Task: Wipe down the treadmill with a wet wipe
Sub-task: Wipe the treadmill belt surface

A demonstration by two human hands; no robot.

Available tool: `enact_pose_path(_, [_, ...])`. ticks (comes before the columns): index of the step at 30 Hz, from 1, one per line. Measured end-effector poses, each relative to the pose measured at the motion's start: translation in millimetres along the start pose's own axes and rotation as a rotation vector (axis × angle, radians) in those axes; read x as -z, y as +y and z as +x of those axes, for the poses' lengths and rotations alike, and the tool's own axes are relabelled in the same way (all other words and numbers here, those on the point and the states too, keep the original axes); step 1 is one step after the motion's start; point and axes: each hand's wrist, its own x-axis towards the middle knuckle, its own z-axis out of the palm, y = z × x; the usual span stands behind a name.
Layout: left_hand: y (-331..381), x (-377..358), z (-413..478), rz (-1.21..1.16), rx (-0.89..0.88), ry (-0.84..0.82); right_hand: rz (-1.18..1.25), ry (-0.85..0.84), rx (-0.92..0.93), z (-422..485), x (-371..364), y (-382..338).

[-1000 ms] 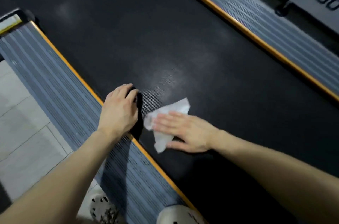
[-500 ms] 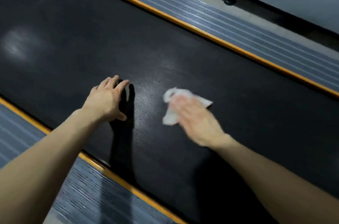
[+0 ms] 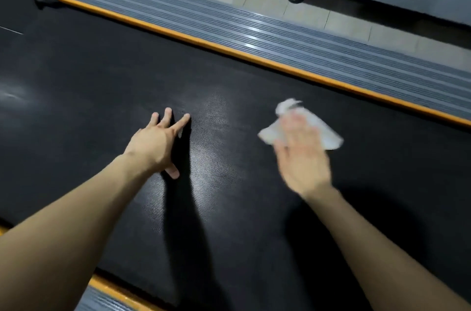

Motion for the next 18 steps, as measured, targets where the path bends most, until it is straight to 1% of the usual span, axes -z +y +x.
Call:
enact_pose_path(1, [-1.7, -0.7, 0.4, 0.02, -0.003, 0.011, -0.039, -0.01, -0.242, 4.0, 5.9, 21.7])
enact_pose_path(2, [-3.0, -0.3, -0.2, 0.035, -0.006, 0.024, -0.012, -0.01, -0.434, 12.2, 8.6, 27.3])
enact_pose_path(3, [-3.9, -0.2, -0.1, 0.042, -0.008, 0.029, 0.043, 0.029, -0.532, 25.7, 8.6, 13.1])
enact_pose_path(4, [-4.0, 0.4, -0.4, 0.042, -0.015, 0.026, 0.093, 0.068, -0.495, 40.4, 5.2, -13.4])
enact_pose_path(5, [-3.6, 1.3, -0.7, 0.038, -0.021, 0.022, 0.141, 0.061, -0.34, 52.2, -0.2, -45.0])
enact_pose_path(7, [-3.9, 2.9, -0.9, 0.029, -0.025, 0.011, 0.171, -0.106, 0.165, 62.5, -12.1, -99.2])
enact_pose_path(8, [-4.4, 3.3, -0.6, 0.026, -0.024, 0.001, 0.152, -0.167, 0.319, 67.2, -14.6, -111.0])
enact_pose_path(9, [-5.0, 4.1, 0.0, 0.025, -0.026, -0.009, 0.132, -0.175, 0.344, 73.9, -14.6, -109.6])
enact_pose_path(10, [-5.3, 4.0, 0.6, 0.029, -0.032, -0.017, 0.124, -0.142, 0.256, 77.5, -13.4, -98.7])
enact_pose_path(13, [-4.9, 3.4, 1.5, 0.037, -0.034, -0.012, 0.089, -0.031, -0.252, 65.4, -7.8, -45.4])
enact_pose_path(14, [-5.3, 3.5, 1.5, 0.04, -0.04, -0.015, 0.083, -0.03, -0.38, 60.3, -3.9, -35.6])
enact_pose_path(15, [-5.6, 3.3, 1.0, 0.042, -0.048, -0.019, 0.087, -0.027, -0.449, 58.4, -1.8, -35.8])
enact_pose_path(16, [-5.7, 2.8, 1.0, 0.04, -0.051, -0.018, 0.102, -0.015, -0.449, 60.3, -1.6, -43.9])
enact_pose_path(17, [-6.3, 2.1, 1.5, 0.039, -0.051, -0.013, 0.134, -0.022, -0.367, 64.9, -3.8, -56.2])
enact_pose_path(18, [-6.4, 1.5, 1.8, 0.044, -0.054, -0.011, 0.163, -0.063, -0.212, 70.2, -6.3, -69.8])
